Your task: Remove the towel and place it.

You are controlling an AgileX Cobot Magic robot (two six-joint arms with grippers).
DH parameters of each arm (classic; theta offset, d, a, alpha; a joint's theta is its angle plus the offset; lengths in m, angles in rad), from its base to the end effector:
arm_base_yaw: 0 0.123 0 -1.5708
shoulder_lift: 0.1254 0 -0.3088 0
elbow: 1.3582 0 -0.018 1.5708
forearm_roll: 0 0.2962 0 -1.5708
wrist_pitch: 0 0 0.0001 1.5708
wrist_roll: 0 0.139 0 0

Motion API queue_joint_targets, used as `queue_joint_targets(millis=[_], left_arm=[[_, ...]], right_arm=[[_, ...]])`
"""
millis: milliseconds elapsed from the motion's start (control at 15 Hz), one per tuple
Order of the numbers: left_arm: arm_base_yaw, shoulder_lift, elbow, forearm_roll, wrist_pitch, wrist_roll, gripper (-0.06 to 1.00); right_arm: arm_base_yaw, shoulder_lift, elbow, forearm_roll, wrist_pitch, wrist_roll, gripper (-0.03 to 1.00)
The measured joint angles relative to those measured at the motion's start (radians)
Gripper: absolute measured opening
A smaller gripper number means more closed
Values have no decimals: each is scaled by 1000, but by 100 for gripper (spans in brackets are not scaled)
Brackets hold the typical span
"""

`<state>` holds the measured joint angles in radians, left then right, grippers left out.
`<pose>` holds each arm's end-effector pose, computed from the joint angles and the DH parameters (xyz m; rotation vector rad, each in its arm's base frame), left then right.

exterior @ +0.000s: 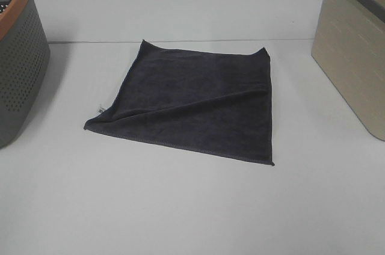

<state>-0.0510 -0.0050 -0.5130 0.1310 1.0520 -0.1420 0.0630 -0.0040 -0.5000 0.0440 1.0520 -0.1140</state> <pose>0.0522 0.0131 0.2841 -0.0982 2.0086 0.0330 0.0533 0.0087 0.2786 -0.1814 2.0228 0.0204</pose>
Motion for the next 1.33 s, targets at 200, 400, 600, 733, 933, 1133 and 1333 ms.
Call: queue_joint_targets(millis=[200, 400, 600, 733, 933, 1133, 1333], left_arm=[[0, 0, 0, 0, 0, 0, 76], [0, 0, 0, 0, 0, 0, 76], [0, 0, 0, 0, 0, 0, 76], [0, 0, 0, 0, 0, 0, 76], [0, 0, 0, 0, 0, 0, 76], [0, 0, 0, 0, 0, 0, 76], [0, 0, 0, 0, 0, 0, 76]], right_arm=[[0, 0, 0, 0, 0, 3, 62], [0, 0, 0, -25, 0, 34, 62], [0, 0, 0, -44, 0, 61, 62], [0, 0, 0, -44, 0, 61, 62], [0, 0, 0, -44, 0, 61, 62], [0, 0, 0, -44, 0, 61, 62], [0, 0, 0, -44, 0, 61, 62]])
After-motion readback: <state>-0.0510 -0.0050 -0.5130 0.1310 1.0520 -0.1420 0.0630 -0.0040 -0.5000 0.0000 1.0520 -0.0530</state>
